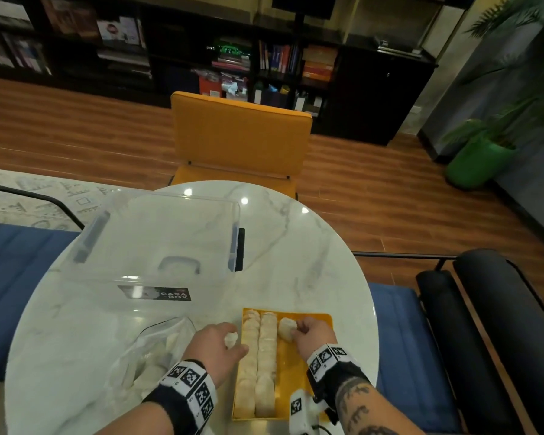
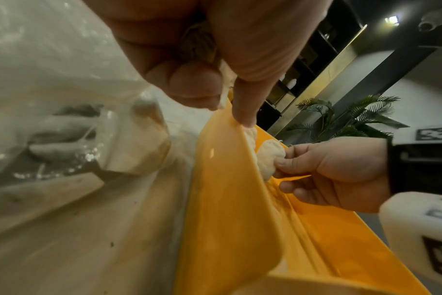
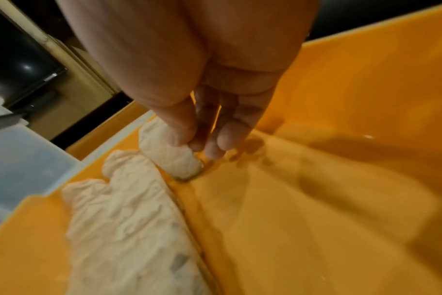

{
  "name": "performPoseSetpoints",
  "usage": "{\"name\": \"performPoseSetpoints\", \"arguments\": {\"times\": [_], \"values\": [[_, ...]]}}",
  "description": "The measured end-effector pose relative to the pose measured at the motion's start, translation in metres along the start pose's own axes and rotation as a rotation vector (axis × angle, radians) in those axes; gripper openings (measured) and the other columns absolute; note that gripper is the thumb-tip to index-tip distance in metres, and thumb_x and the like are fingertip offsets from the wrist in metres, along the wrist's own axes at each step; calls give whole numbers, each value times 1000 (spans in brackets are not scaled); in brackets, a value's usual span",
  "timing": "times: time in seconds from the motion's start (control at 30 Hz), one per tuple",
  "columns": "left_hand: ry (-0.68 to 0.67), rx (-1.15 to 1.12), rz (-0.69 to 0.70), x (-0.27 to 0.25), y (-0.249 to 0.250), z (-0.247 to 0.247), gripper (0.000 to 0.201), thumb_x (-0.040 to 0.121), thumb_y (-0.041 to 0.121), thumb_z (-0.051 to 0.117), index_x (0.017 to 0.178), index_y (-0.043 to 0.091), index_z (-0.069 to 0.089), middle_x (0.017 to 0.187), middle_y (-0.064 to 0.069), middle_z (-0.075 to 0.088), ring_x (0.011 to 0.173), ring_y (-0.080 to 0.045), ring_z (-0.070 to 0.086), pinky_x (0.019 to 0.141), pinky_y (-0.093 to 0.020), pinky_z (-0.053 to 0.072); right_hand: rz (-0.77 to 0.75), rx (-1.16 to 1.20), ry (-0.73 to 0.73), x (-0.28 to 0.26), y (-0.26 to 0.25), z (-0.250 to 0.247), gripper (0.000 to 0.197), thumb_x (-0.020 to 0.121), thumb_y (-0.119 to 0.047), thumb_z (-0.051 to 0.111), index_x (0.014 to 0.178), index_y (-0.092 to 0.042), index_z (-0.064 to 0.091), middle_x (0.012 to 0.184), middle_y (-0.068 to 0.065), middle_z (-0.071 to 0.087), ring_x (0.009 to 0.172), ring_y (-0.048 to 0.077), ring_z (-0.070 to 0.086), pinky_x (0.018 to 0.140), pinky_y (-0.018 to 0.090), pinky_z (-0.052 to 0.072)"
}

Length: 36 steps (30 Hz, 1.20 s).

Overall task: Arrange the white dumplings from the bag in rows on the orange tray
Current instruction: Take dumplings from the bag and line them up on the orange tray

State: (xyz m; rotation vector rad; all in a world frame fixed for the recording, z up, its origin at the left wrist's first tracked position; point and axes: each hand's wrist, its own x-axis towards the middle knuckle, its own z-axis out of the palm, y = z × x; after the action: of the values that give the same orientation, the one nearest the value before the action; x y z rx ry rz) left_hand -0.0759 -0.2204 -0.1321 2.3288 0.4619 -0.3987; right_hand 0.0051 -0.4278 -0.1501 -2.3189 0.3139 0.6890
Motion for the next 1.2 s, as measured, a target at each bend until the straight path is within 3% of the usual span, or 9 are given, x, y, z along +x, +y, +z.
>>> {"name": "performPoseSetpoints", "arguments": {"times": [0.33, 0.63, 0.77, 0.83, 0.9, 0.97, 1.03, 1.1, 1.2], "values": [[-10, 35, 12, 4, -2, 5, 43, 86, 46, 62, 127, 35, 59, 124, 2, 61, 115, -15, 57, 94, -24, 45, 114, 12, 89, 23, 1, 15, 24, 91, -29, 66, 113, -22, 73, 109, -1, 73, 87, 16, 61, 82, 22, 46], [9, 11, 15, 1, -2, 5, 43, 85, 47, 64, 127, 35, 59, 124, 3, 60, 115, -15, 57, 95, -26, 46, 159, 39, 134, 18, -2, 17, 25, 91, -36, 66, 110, -21, 72, 94, 0, 69, 82, 20, 61, 78, 27, 48], [51, -136, 31, -3, 2, -2, 27, 89, 39, 61, 116, 34, 64, 109, 8, 67, 103, -12, 63, 89, -24, 49, 171, 49, 167, 3, -7, 6, 21, 90, -32, 68, 109, -21, 70, 90, 0, 62, 75, 17, 55, 67, 22, 42], [33, -392, -1, -7, 7, -8, 16, 91, 29, 59, 104, 36, 67, 85, 6, 69, 77, -14, 66, 72, -31, 57, 121, 79, 168, -12, -14, 0, 20, 90, -31, 67, 106, -20, 70, 86, -2, 64, 71, 16, 59, 55, 22, 43], [-42, -659, -22, -12, 16, -15, 17, 94, 19, 58, 105, 29, 66, 67, -4, 64, 57, -18, 59, 52, -31, 52, -14, 171, 102, -28, -23, -2, 17, 91, -30, 65, 102, -18, 70, 83, -3, 69, 71, 17, 66, 60, 27, 54], [-87, -817, 10, -17, 25, -21, 17, 94, 13, 59, 109, 21, 61, 74, -10, 63, 54, -19, 56, 47, -30, 46, -183, 281, 2, -51, -35, -5, 11, 92, -30, 64, 97, -21, 69, 85, -3, 72, 68, 12, 67, 68, 29, 58], [-108, -885, 69, -21, 35, -26, 17, 93, 12, 61, 110, 14, 56, 82, -11, 64, 56, -19, 56, 45, -28, 44, -323, 321, -66, -73, -49, -11, 9, 92, -33, 66, 95, -26, 69, 85, -5, 72, 65, 7, 65, 63, 23, 54], [-125, -893, 118, -26, 44, -29, 16, 94, 11, 61, 107, 8, 53, 77, -7, 64, 57, -19, 56, 45, -27, 43, -397, 287, -79, -87, -59, -19, 10, 90, -39, 68, 93, -29, 70, 84, -8, 72, 67, 4, 65, 64, 20, 51], [-135, -899, 167, -32, 56, -31, 13, 96, 11, 58, 103, 4, 51, 66, -2, 62, 52, -15, 55, 43, -26, 41, -454, 212, -26, -98, -67, -30, 17, 87, -42, 70, 84, -25, 72, 80, -8, 72, 73, 5, 65, 72, 27, 54]]}}
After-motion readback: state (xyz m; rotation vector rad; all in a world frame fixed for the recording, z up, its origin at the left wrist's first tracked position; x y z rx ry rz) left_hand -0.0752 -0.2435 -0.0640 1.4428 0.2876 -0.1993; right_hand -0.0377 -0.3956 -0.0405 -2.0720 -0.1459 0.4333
